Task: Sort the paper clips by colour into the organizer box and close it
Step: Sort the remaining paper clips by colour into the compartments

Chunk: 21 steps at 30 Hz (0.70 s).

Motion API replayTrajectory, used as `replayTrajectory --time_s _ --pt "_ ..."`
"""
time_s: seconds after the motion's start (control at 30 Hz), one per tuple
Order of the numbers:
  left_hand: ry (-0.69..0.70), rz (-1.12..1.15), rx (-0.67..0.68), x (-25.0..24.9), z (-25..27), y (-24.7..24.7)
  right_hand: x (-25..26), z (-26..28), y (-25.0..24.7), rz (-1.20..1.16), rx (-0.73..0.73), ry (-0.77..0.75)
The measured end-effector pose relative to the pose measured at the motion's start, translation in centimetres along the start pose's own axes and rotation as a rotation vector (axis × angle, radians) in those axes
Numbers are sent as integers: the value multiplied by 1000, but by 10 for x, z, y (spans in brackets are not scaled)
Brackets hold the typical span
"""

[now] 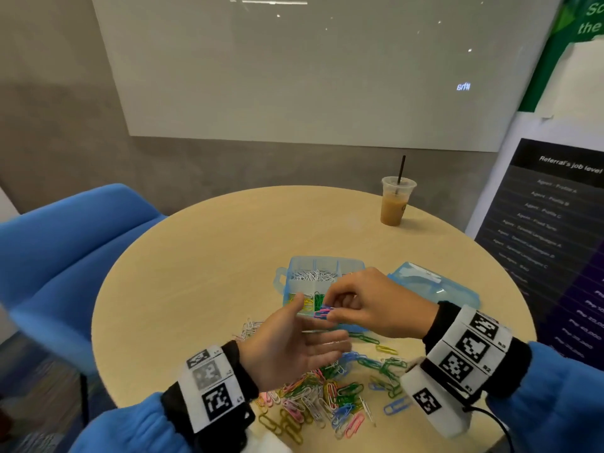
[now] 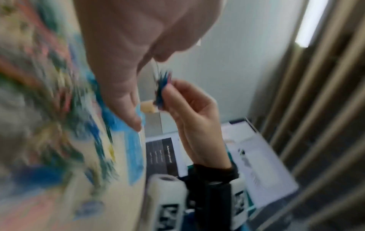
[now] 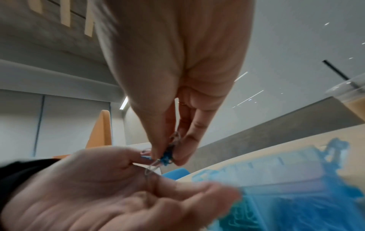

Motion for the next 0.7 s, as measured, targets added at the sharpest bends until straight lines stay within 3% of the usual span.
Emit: replayTrajectory --time_s 0.1,0.17,0.7 --pt "21 341 164 2 1 22 15 -6 7 -19 34 -68" --pt "55 448 205 -2 2 26 17 -8 13 -29 65 -66" --pt "9 579 196 -1 3 3 15 -14 21 -13 35 -72"
Point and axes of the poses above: each hand's wrist, its own z-axis away from the middle knuckle, its own y-axis out of the palm, x = y × z, the point moved 7 cm from there along -z, towards the middle knuckle, and after that the axes turned 5 degrees about -z, right-handed, at the moved point
